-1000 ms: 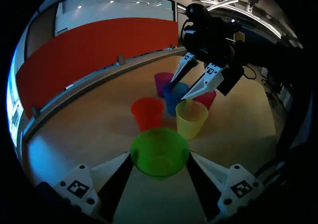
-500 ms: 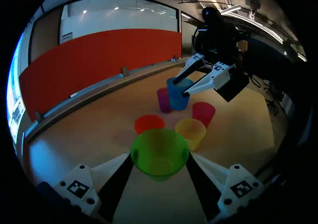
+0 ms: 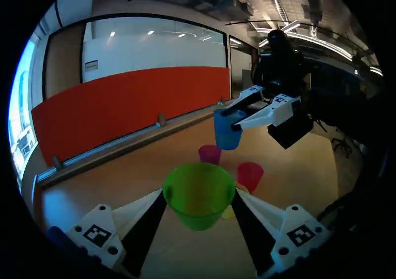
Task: Pour water
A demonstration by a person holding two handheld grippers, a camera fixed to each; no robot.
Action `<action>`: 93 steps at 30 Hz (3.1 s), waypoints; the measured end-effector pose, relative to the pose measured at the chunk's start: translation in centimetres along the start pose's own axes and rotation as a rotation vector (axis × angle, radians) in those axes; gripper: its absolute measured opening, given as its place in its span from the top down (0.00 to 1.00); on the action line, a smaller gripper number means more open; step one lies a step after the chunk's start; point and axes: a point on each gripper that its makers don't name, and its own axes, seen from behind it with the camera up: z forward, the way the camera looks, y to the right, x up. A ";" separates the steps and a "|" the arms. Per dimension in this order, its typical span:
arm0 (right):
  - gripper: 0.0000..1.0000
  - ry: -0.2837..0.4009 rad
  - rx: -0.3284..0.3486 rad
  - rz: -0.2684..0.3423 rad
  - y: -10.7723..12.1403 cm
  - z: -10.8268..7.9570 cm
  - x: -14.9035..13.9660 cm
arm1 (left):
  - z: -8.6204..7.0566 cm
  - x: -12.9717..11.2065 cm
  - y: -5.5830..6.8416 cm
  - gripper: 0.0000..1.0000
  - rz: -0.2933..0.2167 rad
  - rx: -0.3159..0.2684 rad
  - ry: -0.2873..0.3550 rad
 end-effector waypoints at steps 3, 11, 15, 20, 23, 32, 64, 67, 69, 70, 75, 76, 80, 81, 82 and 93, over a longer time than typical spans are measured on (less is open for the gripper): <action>0.08 0.033 -0.006 0.003 -0.1 -0.4 0.9 | -0.4 1.0 -0.1 0.13 -0.001 0.009 0.024; 0.07 0.110 -0.009 -0.004 -0.9 -1.0 2.8 | -1.4 2.6 -0.2 0.13 0.002 0.022 0.065; 0.08 0.151 -0.006 -0.005 -1.3 -1.1 3.7 | -1.7 3.3 -0.4 0.13 -0.011 0.026 0.085; 0.08 0.190 -0.004 0.001 -1.5 -1.4 4.7 | -2.0 3.8 -0.4 0.13 -0.018 0.030 0.110; 0.08 0.211 -0.006 0.004 -1.6 -1.6 5.4 | -2.1 4.3 -0.3 0.13 -0.020 0.032 0.130; 0.08 0.259 -0.004 0.003 -2.0 -2.3 6.8 | -2.1 5.4 -0.1 0.13 -0.042 0.042 0.193; 0.07 0.347 -0.006 -0.055 -2.9 -4.0 9.1 | -2.8 8.1 2.1 0.12 -0.075 0.003 0.309; 0.08 0.362 -0.005 -0.064 -3.1 -4.2 9.5 | -2.8 8.0 2.4 0.12 -0.077 -0.006 0.311; 0.08 0.372 -0.005 -0.071 -3.2 -4.2 9.8 | -2.8 7.9 2.6 0.12 -0.078 -0.013 0.310; 0.07 0.376 -0.005 -0.075 -3.2 -4.3 10.0 | -2.8 7.9 2.7 0.13 -0.077 -0.015 0.309; 0.08 0.394 -0.007 -0.109 -3.5 -4.6 10.7 | -2.8 7.5 3.4 0.13 -0.060 -0.035 0.304; 0.07 0.395 -0.008 -0.118 -3.6 -4.7 10.8 | -2.8 7.3 3.6 0.13 -0.055 -0.040 0.302; 0.08 0.398 -0.008 -0.153 -4.0 -4.8 11.3 | -2.7 6.9 4.3 0.13 -0.040 -0.058 0.293; 0.08 0.398 -0.008 -0.162 -4.1 -4.8 11.5 | -2.7 6.7 4.5 0.13 -0.039 -0.061 0.290; 0.08 0.399 -0.008 -0.170 -4.2 -4.9 11.6 | -2.6 6.6 4.6 0.13 -0.039 -0.064 0.289; 0.08 0.400 -0.007 -0.270 -5.0 -5.1 13.0 | -2.1 5.5 5.5 0.13 -0.053 -0.088 0.276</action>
